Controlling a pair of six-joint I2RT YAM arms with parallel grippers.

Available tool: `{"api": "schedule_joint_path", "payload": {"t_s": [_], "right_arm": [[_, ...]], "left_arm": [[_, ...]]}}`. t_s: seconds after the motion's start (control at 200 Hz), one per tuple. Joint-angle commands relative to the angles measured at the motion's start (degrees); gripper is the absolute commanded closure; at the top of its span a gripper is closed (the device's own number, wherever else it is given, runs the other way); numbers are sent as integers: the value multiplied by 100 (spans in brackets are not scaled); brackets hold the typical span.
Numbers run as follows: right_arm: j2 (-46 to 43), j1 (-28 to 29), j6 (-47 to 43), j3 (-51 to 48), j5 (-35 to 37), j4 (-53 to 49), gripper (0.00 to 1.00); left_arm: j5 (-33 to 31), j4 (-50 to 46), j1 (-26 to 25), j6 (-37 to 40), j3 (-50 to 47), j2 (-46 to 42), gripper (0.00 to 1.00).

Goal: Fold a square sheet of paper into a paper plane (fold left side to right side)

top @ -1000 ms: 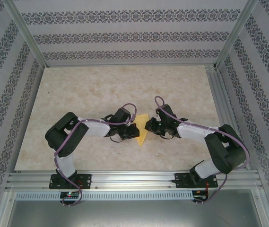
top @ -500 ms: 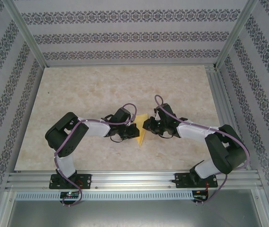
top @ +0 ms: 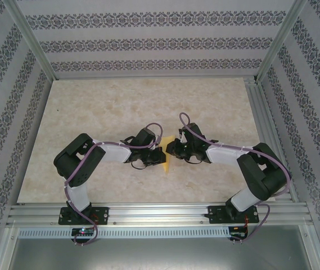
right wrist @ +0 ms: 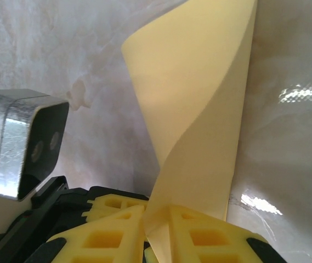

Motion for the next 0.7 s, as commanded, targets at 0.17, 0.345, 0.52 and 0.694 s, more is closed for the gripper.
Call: {"api": "schedule_joint_path", "payload": {"t_s": [0.17, 0.345, 0.52, 0.694], "right_arm": [[162, 90, 15, 130, -18, 386, 81], [232, 117, 14, 131, -35, 571, 81], [385, 182, -35, 238, -114, 610, 81], [364, 201, -183, 265, -115, 396, 82]], "left_arm": [[-269, -146, 41, 139, -90, 84, 92], [-313, -124, 39, 110, -179, -11, 93], [-338, -98, 41, 78, -254, -53, 96], [-397, -68, 41, 68, -413, -123, 97]]}}
